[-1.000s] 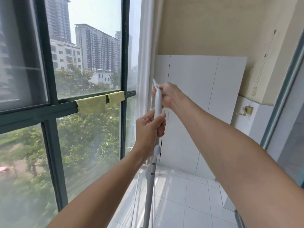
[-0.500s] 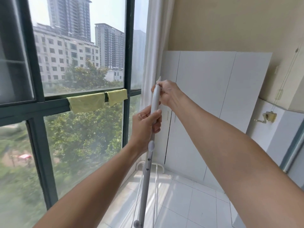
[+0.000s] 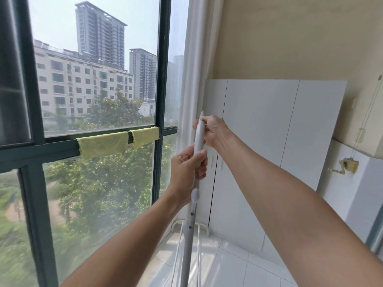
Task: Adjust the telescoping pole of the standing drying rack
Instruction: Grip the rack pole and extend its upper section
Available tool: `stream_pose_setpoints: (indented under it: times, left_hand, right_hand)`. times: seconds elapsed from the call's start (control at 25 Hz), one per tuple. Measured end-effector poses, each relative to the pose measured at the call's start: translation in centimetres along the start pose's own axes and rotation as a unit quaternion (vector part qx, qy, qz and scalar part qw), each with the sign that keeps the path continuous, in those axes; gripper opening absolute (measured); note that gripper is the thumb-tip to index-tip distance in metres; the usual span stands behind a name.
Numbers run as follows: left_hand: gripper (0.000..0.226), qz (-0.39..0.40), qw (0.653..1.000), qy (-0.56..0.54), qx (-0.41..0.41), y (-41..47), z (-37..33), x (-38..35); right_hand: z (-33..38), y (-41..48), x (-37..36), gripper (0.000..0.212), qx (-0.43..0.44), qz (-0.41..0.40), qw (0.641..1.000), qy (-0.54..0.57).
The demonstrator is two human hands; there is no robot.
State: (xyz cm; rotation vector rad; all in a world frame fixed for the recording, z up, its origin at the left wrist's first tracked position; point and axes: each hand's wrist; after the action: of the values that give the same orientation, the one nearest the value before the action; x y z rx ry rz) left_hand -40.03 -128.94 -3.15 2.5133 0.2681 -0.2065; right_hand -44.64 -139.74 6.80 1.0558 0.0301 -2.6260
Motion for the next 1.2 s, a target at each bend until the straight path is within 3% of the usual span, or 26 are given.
stream_pose_setpoints:
  times: [0.6,0.8,0.96,1.08,1.2]
  left_hand:
    - [0.02,0.027,1.0,0.008,0.001,-1.5,0.6,0.1]
    - [0.014,0.056,0.997,0.045,0.0,-2.7,-0.4,0.9]
    - [0.011,0.063,0.997,0.052,0.013,-3.6,-1.8,1.9]
    - [0.011,0.067,0.994,0.076,0.033,-4.4,-2.6,3.1]
    - [0.025,0.087,0.987,0.123,0.063,-5.5,-3.1,4.3]
  right_hand:
    - [-0.2,-1.3,1.2,0.012,-0.002,0.016,0.999,0.029]
    - [-0.1,-2.5,1.3,0.019,-0.009,0.035,0.999,-0.009]
    - [-0.4,-4.1,0.7,0.009,-0.025,0.077,0.996,-0.036]
    - [-0.7,-5.3,0.5,0.023,-0.031,0.093,0.994,-0.053]
    - [-0.9,-7.2,1.2,0.029,-0.018,0.096,0.993,-0.064]
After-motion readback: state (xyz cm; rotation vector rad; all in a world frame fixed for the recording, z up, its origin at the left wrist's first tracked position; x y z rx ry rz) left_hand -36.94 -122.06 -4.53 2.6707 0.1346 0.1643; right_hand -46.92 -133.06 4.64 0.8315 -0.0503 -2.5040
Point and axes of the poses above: each hand's wrist, its own y-axis towards the middle knuckle, its own x-axis out of the back of the hand, z = x × y, and after that the axes turned 11 degrees about y, right-handed
